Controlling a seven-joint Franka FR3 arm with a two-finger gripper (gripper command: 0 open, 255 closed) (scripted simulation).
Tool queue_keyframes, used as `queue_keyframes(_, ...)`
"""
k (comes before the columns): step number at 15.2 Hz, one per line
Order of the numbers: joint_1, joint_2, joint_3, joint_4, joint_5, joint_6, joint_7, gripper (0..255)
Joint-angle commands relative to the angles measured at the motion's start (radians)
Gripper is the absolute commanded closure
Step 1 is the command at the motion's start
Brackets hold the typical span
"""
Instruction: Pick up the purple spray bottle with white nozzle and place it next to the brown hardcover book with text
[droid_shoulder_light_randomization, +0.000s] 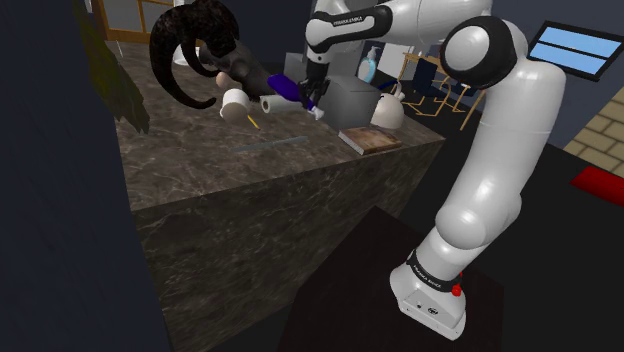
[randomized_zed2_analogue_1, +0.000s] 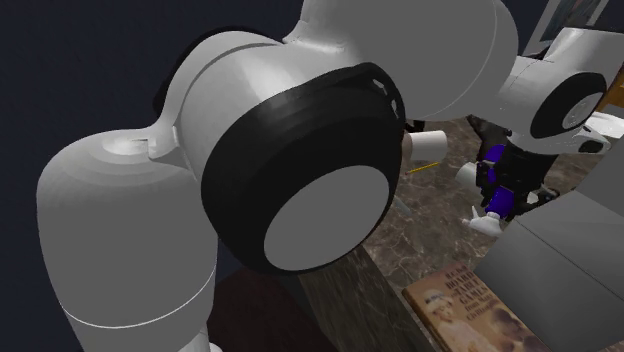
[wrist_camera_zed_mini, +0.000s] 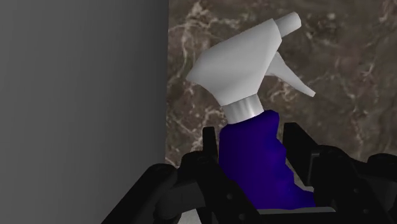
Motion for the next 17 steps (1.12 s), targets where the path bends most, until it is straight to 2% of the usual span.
queue_keyframes(1, -0.002, 0.006, -0.003, -0.027, -0.002, 0.029, 0.003, 255)
queue_keyframes(6, -0.003, 0.024, -0.003, -0.070, -0.004, 0.090, 0.007, 255)
queue_keyframes(14, -0.004, 0.024, -0.002, -0.070, -0.005, 0.090, 0.007, 255)
queue_keyframes(15, -0.004, 0.024, -0.002, -0.068, -0.005, 0.088, 0.008, 0)
queue_keyframes(17, -0.006, 0.023, -0.002, -0.069, -0.004, 0.088, 0.005, 0)
